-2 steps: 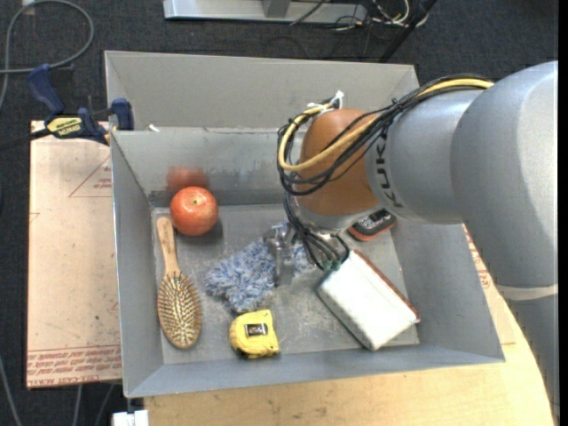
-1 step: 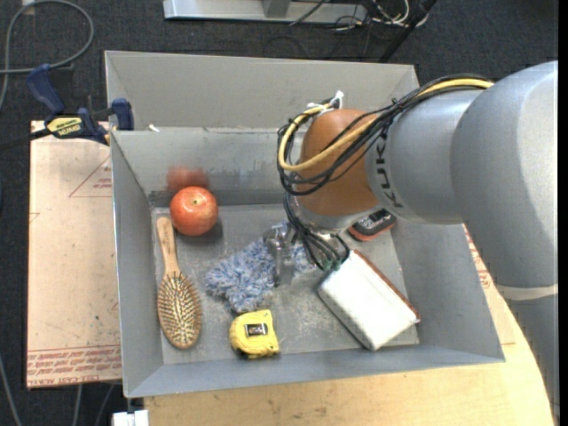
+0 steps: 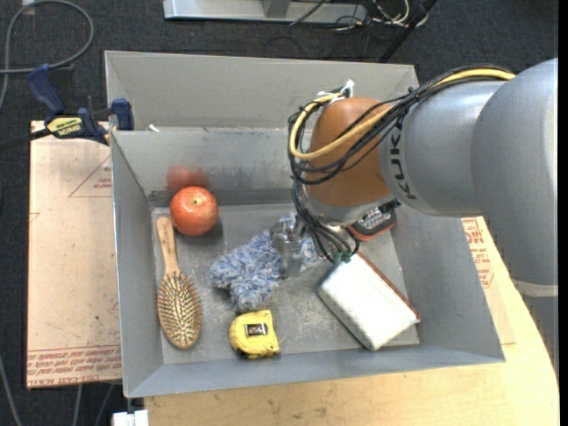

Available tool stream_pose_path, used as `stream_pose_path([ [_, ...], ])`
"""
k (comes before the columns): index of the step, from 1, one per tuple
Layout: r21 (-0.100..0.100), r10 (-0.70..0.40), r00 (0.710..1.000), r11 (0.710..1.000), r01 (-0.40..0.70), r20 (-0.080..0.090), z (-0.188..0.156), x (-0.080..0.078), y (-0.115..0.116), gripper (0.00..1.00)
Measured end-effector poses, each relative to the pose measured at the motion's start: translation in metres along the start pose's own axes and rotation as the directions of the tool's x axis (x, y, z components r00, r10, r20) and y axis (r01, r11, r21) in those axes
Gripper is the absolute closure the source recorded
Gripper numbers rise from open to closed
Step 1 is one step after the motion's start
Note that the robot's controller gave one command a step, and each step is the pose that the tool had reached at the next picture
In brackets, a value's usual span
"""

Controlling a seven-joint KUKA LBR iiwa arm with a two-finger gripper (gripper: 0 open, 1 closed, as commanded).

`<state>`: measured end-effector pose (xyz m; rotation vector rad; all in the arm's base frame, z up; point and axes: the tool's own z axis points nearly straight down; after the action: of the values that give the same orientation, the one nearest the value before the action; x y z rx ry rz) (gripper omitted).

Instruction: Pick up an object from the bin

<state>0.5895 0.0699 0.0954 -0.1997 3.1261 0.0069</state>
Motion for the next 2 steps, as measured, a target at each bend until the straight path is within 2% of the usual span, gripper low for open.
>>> stream_pose_path([
  [1, 0.0, 0.053, 0.999, 0.999, -0.053, -0.002, -0.056, -0.004, -0.012, 1.0],
  [2, 0.0, 0.076, 0.997, 0.997, -0.076, 0.008, -0.093, -0.01, -0.013, 1.0],
])
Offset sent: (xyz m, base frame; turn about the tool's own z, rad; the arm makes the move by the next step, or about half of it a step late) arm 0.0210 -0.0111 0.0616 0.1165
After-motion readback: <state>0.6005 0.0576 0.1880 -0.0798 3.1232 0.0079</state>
